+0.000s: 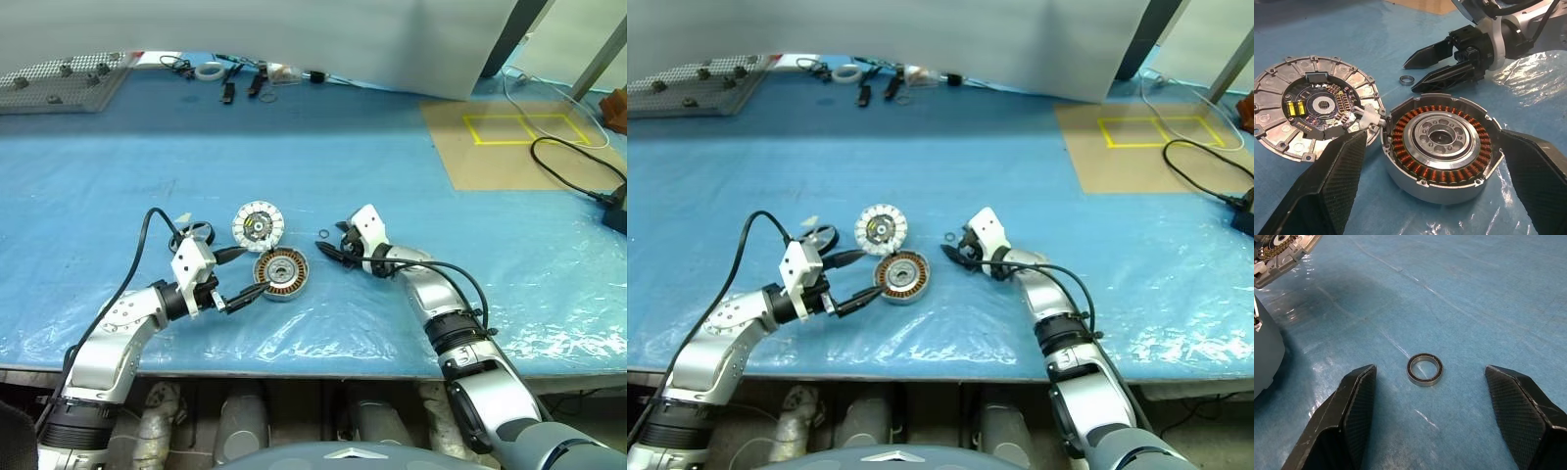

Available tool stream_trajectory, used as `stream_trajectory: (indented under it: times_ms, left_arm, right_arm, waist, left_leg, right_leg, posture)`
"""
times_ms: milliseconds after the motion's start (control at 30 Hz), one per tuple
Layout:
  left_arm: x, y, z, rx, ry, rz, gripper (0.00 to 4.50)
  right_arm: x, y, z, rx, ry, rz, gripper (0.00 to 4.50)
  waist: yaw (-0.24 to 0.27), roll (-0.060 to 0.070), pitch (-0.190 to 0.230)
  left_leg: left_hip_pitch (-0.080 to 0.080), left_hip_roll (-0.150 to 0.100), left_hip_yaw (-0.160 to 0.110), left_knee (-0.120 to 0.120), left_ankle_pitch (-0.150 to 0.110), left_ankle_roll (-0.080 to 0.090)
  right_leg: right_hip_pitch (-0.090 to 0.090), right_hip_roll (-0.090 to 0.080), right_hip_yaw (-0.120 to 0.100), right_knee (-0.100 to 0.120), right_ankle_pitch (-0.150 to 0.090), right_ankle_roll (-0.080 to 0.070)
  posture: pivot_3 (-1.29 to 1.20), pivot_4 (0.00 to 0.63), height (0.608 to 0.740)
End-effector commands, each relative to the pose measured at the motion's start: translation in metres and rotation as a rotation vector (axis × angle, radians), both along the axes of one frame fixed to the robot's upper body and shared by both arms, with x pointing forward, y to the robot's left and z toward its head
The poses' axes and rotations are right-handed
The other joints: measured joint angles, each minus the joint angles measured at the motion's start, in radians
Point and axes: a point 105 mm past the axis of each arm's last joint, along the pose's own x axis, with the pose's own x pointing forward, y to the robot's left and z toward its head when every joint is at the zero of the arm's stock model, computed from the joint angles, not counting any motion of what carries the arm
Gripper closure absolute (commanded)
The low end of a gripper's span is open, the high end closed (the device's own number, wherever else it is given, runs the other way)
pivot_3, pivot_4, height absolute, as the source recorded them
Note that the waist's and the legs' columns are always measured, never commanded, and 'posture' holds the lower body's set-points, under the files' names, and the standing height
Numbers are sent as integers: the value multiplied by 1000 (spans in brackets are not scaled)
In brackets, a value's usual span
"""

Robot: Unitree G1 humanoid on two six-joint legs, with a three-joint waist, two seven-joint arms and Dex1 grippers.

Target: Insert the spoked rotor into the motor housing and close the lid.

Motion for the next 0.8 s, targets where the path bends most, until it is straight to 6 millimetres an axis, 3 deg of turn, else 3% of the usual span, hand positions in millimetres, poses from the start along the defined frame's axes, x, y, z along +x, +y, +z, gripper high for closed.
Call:
stream_trajectory:
  times_ms: [33, 300, 333, 667, 800]
  left_arm:
    - [0, 0, 8, 6, -35, -12, 0]
    - [-1, -1, 5, 0, -28, -13, 0]
    - [-2, -1, 5, -3, -26, -13, 0]
    - [-7, 6, -5, -20, -23, 48, 0]
    - [-7, 4, -1, -45, -38, 76, 0]
  right_arm:
    - [-5, 3, -13, -19, 41, 15, 1677]
    - [-6, 7, -14, -34, 46, 30, 4383]
    - [-5, 8, -14, -31, 50, 30, 4456]
    - [0, 0, -14, -31, 71, 13, 4456]
    - [4, -4, -8, -17, 52, -5, 3198]
  waist:
    - [0, 0, 0]
    - [-2, 0, 0]
    - [-2, 0, 0]
    - [-3, 0, 0]
    - [-1, 0, 0]
  left_leg:
    - [0, 0, 0, 0, 0, 0]
    - [0, 0, 0, -2, 0, 0]
    - [0, 0, 0, -2, 0, 0]
    - [0, 0, 0, -2, 0, 0]
    - [0, 0, 0, -2, 0, 0]
  right_leg:
    - [0, 0, 0, 0, 0, 0]
    - [0, 0, 0, -2, 0, 0]
    - [0, 0, 0, -2, 0, 0]
    - [0, 0, 0, -2, 0, 0]
    - [0, 0, 0, -2, 0, 0]
  posture:
    - [0, 150, 740]
    - [0, 150, 740]
    - [0, 150, 740]
    - [0, 150, 740]
    - [0, 150, 740]
